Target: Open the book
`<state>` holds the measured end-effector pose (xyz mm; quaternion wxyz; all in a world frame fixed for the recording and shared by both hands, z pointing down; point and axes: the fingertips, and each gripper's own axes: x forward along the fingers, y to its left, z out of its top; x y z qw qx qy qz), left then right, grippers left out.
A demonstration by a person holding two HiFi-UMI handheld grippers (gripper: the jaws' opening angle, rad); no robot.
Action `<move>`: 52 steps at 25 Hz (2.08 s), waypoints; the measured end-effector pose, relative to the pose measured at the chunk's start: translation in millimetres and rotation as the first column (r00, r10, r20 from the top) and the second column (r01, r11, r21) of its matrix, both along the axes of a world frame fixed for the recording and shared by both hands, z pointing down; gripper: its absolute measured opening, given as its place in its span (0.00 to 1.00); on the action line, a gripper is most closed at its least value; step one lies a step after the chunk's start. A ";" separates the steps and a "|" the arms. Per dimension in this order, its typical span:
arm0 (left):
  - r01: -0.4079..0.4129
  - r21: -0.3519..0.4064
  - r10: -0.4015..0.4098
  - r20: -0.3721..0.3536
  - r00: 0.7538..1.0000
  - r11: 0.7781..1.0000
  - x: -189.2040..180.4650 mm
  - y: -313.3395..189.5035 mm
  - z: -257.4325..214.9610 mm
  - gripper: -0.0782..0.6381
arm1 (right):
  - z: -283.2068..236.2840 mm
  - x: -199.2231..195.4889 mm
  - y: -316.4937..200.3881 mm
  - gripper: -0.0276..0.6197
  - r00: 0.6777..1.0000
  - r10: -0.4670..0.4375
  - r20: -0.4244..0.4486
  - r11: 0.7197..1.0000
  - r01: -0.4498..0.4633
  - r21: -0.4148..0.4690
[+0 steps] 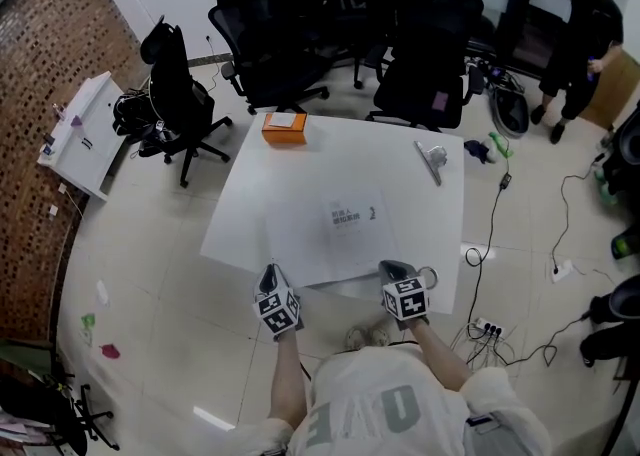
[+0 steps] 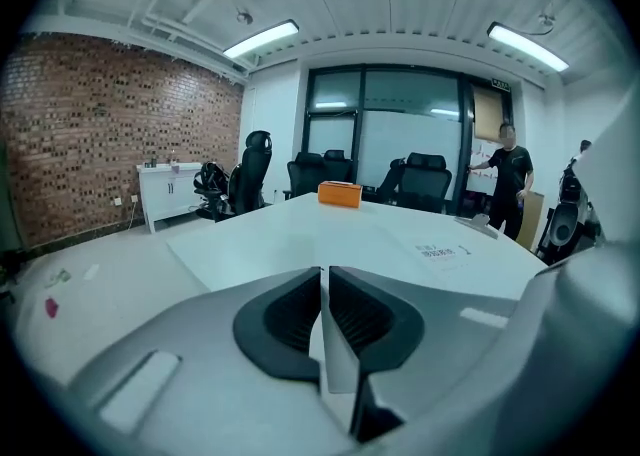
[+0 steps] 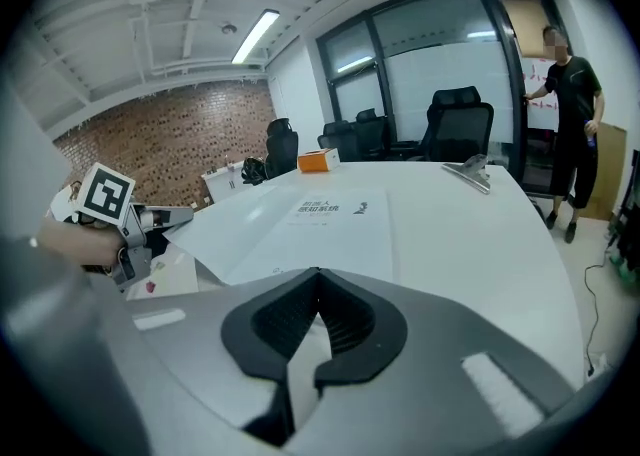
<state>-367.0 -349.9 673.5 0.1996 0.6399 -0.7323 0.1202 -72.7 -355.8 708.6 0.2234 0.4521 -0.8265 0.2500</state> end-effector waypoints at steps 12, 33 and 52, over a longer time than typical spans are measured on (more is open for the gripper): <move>0.050 -0.118 -0.055 -0.038 0.998 0.992 -16.4 9.5 43.9 0.14 | 14.4 9.1 0.0 0.05 0.999 0.038 -0.010 0.998 -0.039 -0.041; -0.171 0.447 0.139 0.104 0.985 0.878 113.1 21.5 -184.2 0.14 | -74.8 -16.5 38.6 0.05 0.961 -0.114 0.253 0.989 0.085 0.122; -0.125 0.424 0.116 0.047 0.992 0.897 121.4 115.3 -160.9 0.14 | -65.8 14.7 110.4 0.05 0.962 -0.069 0.263 0.992 0.038 0.119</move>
